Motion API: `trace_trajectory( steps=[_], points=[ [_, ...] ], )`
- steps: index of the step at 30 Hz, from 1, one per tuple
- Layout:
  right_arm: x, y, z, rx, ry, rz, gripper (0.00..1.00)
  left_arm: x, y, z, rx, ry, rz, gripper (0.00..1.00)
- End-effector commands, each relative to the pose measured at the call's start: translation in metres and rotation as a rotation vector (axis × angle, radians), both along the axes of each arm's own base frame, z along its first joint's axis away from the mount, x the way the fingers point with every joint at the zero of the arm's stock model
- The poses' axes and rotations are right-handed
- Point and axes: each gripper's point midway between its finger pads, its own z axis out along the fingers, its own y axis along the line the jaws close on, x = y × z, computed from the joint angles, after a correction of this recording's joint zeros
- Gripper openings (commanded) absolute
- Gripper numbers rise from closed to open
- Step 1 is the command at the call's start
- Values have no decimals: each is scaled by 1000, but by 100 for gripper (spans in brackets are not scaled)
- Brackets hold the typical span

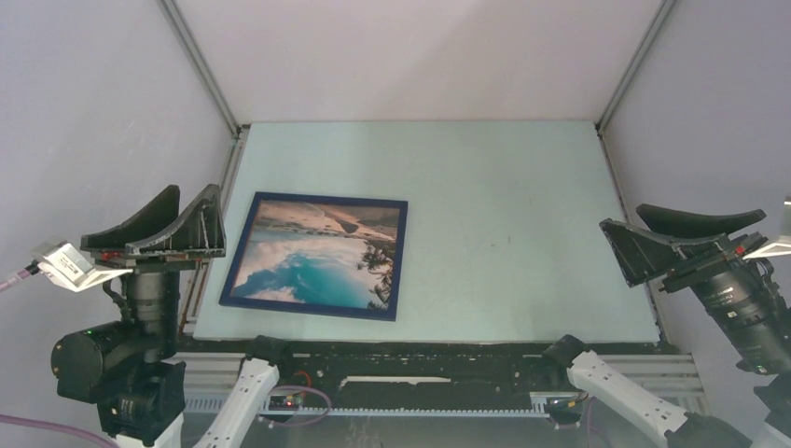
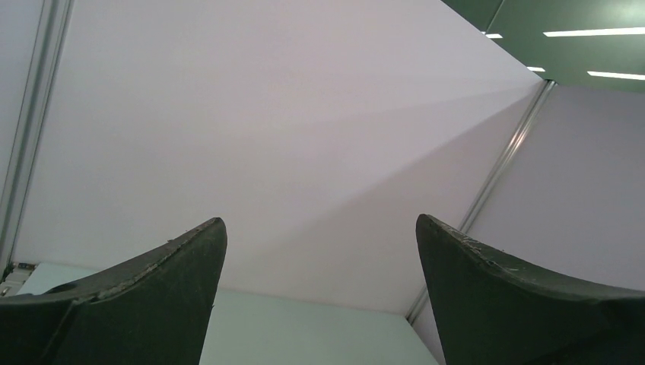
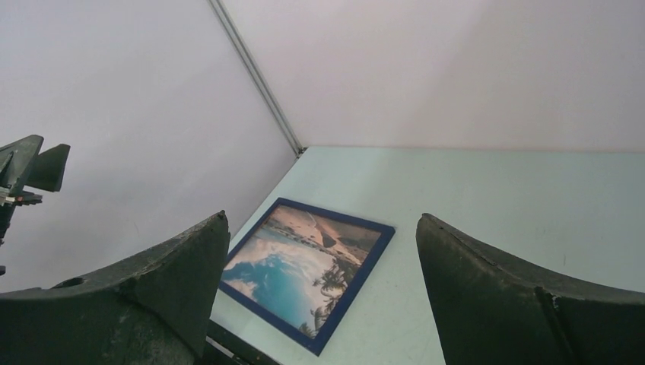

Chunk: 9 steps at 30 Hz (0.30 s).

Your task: Put the photo into the frame

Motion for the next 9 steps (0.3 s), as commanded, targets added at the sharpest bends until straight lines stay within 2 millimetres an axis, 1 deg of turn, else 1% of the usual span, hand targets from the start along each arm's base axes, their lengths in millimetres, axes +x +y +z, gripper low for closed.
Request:
trace_trajectory(
  steps=[1,4,9],
  points=[
    [0,-3,1,-14,-25,-17,100,-9,-1,13,9,-44,-9,100],
    [1,-4,0,-9,-30,-24,100,-10,-3,15,16,-47,-24,100],
    [11,-4,-11,-45,5,-53,100,-6,-5,12,10,-36,-29,100]
  ],
)
